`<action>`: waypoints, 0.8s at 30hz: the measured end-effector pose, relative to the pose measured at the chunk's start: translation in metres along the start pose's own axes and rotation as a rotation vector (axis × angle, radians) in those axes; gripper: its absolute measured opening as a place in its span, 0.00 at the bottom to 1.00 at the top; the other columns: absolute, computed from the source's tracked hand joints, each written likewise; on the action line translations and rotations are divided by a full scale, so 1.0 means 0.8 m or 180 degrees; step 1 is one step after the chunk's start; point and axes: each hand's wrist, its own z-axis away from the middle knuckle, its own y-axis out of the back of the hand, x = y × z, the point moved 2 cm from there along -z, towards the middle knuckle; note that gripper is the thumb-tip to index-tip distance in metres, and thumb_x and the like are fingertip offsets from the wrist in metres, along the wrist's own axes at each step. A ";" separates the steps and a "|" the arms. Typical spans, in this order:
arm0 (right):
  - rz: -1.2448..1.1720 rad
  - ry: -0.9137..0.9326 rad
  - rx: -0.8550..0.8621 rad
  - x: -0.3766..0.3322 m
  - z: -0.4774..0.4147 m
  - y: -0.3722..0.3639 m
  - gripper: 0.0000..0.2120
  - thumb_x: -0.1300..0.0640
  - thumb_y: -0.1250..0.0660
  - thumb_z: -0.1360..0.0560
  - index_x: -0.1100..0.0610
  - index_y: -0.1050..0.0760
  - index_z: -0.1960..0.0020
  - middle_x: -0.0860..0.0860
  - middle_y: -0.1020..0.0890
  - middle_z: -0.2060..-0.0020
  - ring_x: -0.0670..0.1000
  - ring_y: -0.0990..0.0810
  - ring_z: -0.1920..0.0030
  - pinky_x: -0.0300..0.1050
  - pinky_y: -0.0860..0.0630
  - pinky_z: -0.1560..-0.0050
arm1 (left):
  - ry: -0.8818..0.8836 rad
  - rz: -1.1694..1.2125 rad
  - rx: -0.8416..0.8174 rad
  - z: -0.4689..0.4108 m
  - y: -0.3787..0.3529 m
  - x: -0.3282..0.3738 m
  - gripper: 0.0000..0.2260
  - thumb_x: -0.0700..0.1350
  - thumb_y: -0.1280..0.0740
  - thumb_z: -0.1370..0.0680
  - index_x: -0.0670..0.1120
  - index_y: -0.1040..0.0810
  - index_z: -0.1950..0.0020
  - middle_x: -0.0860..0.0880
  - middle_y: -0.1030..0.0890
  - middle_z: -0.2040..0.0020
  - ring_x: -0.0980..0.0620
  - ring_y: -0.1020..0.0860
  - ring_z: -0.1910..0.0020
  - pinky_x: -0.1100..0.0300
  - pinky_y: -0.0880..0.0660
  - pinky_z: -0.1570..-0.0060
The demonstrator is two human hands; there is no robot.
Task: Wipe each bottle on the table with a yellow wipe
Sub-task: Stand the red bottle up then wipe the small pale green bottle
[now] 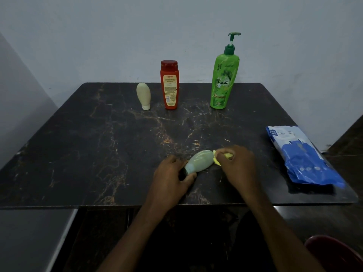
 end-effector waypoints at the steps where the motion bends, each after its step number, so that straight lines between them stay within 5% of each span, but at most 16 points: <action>1: 0.0017 -0.0005 -0.0002 -0.003 0.002 0.000 0.05 0.60 0.28 0.26 0.55 0.15 0.53 0.51 0.16 0.55 0.50 0.20 0.55 0.36 0.32 0.54 | 0.0008 0.0004 -0.0016 0.000 0.000 0.000 0.13 0.51 0.25 0.26 0.47 0.15 0.44 0.51 0.22 0.54 0.53 0.23 0.55 0.57 0.28 0.56; 7: -0.0096 0.0694 -0.0211 -0.036 0.049 -0.025 0.05 0.61 0.27 0.28 0.56 0.14 0.54 0.49 0.16 0.57 0.47 0.18 0.56 0.40 0.23 0.52 | 0.0063 0.0010 -0.0027 -0.001 -0.004 -0.003 0.13 0.52 0.26 0.26 0.45 0.15 0.46 0.50 0.20 0.53 0.51 0.22 0.53 0.57 0.26 0.55; 15: -0.0001 0.0301 0.0164 -0.016 0.021 -0.010 0.04 0.62 0.27 0.27 0.56 0.15 0.54 0.49 0.18 0.58 0.49 0.20 0.57 0.42 0.25 0.50 | 0.0058 -0.0011 -0.0041 -0.001 -0.002 0.000 0.14 0.51 0.25 0.26 0.47 0.16 0.43 0.50 0.20 0.50 0.52 0.22 0.51 0.55 0.24 0.51; 17: -0.0051 0.0509 0.0021 -0.031 0.039 -0.021 0.06 0.64 0.28 0.27 0.56 0.15 0.52 0.48 0.18 0.56 0.46 0.20 0.56 0.31 0.28 0.49 | 0.0075 0.0018 -0.0043 0.000 -0.003 0.000 0.14 0.51 0.25 0.26 0.46 0.16 0.44 0.50 0.19 0.48 0.52 0.22 0.50 0.55 0.24 0.49; 20: -0.0270 0.0715 -0.0350 -0.043 0.055 -0.027 0.07 0.63 0.29 0.25 0.56 0.15 0.50 0.47 0.18 0.54 0.44 0.19 0.55 0.31 0.25 0.51 | 0.0139 0.0106 -0.0047 0.001 -0.003 0.001 0.12 0.50 0.26 0.25 0.45 0.18 0.47 0.52 0.21 0.49 0.53 0.23 0.51 0.60 0.30 0.54; 24: -0.0061 0.0478 -0.0109 -0.019 0.021 -0.011 0.05 0.61 0.28 0.25 0.55 0.14 0.51 0.48 0.19 0.57 0.47 0.20 0.57 0.32 0.28 0.55 | 0.0088 0.0069 -0.0055 0.000 -0.006 0.001 0.12 0.48 0.24 0.27 0.47 0.21 0.47 0.53 0.23 0.50 0.54 0.26 0.52 0.66 0.37 0.55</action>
